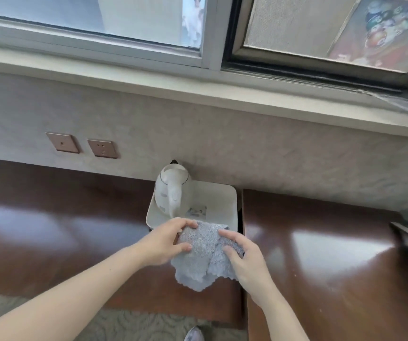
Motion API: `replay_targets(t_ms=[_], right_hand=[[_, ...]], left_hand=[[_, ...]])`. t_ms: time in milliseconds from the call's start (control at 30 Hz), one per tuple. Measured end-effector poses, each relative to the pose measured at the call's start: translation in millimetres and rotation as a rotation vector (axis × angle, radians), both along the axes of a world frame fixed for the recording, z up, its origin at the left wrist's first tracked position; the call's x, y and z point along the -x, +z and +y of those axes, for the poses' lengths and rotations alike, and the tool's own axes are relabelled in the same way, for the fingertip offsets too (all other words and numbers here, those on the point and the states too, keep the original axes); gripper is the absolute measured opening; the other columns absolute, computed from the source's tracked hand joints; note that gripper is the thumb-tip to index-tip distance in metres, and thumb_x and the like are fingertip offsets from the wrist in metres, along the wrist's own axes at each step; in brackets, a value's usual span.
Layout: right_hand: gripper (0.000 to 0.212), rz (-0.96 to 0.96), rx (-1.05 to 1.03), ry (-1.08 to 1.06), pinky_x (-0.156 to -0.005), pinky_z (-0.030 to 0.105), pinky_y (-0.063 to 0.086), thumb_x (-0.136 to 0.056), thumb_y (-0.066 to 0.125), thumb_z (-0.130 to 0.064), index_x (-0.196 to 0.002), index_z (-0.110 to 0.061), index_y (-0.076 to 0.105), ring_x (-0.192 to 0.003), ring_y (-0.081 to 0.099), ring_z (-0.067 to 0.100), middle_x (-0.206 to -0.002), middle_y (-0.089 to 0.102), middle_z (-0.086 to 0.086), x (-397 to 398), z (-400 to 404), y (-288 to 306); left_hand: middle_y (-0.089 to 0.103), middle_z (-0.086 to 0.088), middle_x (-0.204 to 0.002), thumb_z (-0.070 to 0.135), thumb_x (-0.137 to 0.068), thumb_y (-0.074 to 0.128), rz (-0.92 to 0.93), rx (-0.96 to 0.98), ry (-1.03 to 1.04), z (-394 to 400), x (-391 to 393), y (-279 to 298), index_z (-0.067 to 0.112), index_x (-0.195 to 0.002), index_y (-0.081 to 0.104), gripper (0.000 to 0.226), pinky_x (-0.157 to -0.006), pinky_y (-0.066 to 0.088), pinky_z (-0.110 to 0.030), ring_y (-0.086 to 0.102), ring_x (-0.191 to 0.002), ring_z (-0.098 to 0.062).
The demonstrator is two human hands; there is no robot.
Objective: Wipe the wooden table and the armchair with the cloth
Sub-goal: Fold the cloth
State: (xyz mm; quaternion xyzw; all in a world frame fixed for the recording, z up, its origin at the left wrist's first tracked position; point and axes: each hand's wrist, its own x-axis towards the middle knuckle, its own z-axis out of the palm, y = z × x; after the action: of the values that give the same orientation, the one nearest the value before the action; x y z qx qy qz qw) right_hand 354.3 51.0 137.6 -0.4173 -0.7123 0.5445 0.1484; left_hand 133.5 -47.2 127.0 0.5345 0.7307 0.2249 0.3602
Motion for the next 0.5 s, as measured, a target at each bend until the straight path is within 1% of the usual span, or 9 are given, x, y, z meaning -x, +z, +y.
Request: replay_targets(t_ms=[33, 100, 167, 267, 333, 400, 467, 500], right_hand=[[0.039, -0.017, 0.036, 0.031, -0.111, 0.026, 0.042, -0.098, 0.058, -0.008, -0.125, -0.035, 0.067, -0.126, 0.052, -0.005, -0.128, 0.063, -0.024, 3.8, 17.9, -5.9], [0.044, -0.062, 0.089, 0.101, -0.111, 0.026, 0.041, -0.098, 0.057, -0.006, -0.131, -0.035, 0.062, -0.13, 0.05, -0.002, -0.136, 0.058, -0.021, 11.9, 47.9, -15.8], [0.049, -0.094, 0.107, 0.143, -0.113, 0.024, 0.038, -0.097, 0.058, -0.004, -0.137, -0.034, 0.058, -0.133, 0.046, -0.003, -0.141, 0.054, -0.018, 19.6, 70.5, -27.3], [0.056, -0.185, 0.077, 0.188, -0.116, 0.023, 0.029, -0.096, 0.056, -0.006, -0.144, -0.034, 0.05, -0.136, 0.04, -0.002, -0.143, 0.048, -0.016, 37.8, 98.1, -53.2], [0.059, -0.264, 0.042, 0.211, -0.112, 0.018, 0.027, -0.096, 0.054, -0.005, -0.148, -0.032, 0.045, -0.136, 0.039, 0.002, -0.142, 0.047, -0.012, 51.6, 116.0, -73.6], [0.06, -0.349, 0.001, 0.23, -0.102, 0.01, 0.025, -0.095, 0.051, -0.002, -0.149, -0.028, 0.045, -0.133, 0.042, 0.009, -0.141, 0.047, -0.004, 64.7, 134.7, -92.2], [0.061, -0.408, -0.013, 0.234, -0.095, 0.006, 0.024, -0.093, 0.05, 0.002, -0.148, -0.024, 0.047, -0.13, 0.044, 0.014, -0.142, 0.048, 0.001, 77.4, 151.7, -106.8], [0.061, -0.432, -0.014, 0.241, -0.093, 0.007, 0.024, -0.092, 0.05, 0.002, -0.148, -0.023, 0.047, -0.13, 0.045, 0.016, -0.143, 0.047, 0.003, 83.3, 159.4, -112.7]], left_hand=[[0.049, 0.015, -0.141, 0.03, -0.091, 0.073, 0.011, 0.018, -0.007, 13.7, 3.5, -4.2, 0.032, -0.144, 0.046, 0.06, -0.105, 0.032, -0.012, 0.046, -0.126, 0.0], [0.045, 0.008, -0.145, 0.028, -0.09, 0.074, 0.03, 0.062, -0.015, 36.9, 9.2, -11.8, 0.026, -0.151, 0.039, 0.07, -0.113, 0.029, -0.022, 0.041, -0.134, -0.007], [0.04, 0.003, -0.149, 0.024, -0.088, 0.076, 0.058, 0.114, -0.017, 59.3, 12.9, -20.9, 0.022, -0.154, 0.033, 0.079, -0.116, 0.027, -0.025, 0.037, -0.139, -0.012], [0.036, -0.001, -0.15, 0.015, -0.085, 0.078, 0.064, 0.165, -0.006, 96.2, 22.7, -44.9, 0.021, -0.156, 0.027, 0.088, -0.115, 0.028, -0.025, 0.037, -0.14, -0.017], [0.036, -0.003, -0.15, 0.019, -0.087, 0.077, 0.073, 0.167, 0.027, 120.2, 26.8, -64.8, 0.021, -0.157, 0.027, 0.086, -0.112, 0.029, -0.024, 0.04, -0.139, -0.02], [0.034, -0.005, -0.153, 0.029, -0.089, 0.075, 0.051, 0.155, 0.105, 138.7, 25.3, -85.7, 0.019, -0.157, 0.027, 0.084, -0.112, 0.028, -0.026, 0.039, -0.141, -0.023], [0.028, -0.01, -0.158, 0.034, -0.089, 0.076, 0.047, 0.175, 0.162, 154.3, 22.2, -104.3, 0.018, -0.158, 0.024, 0.088, -0.116, 0.025, -0.031, 0.031, -0.145, -0.029], [0.02, -0.012, -0.162, 0.036, -0.088, 0.076, 0.059, 0.213, 0.163, 159.9, 21.0, -112.0, 0.019, -0.159, 0.02, 0.092, -0.119, 0.022, -0.034, 0.024, -0.149, -0.032]])
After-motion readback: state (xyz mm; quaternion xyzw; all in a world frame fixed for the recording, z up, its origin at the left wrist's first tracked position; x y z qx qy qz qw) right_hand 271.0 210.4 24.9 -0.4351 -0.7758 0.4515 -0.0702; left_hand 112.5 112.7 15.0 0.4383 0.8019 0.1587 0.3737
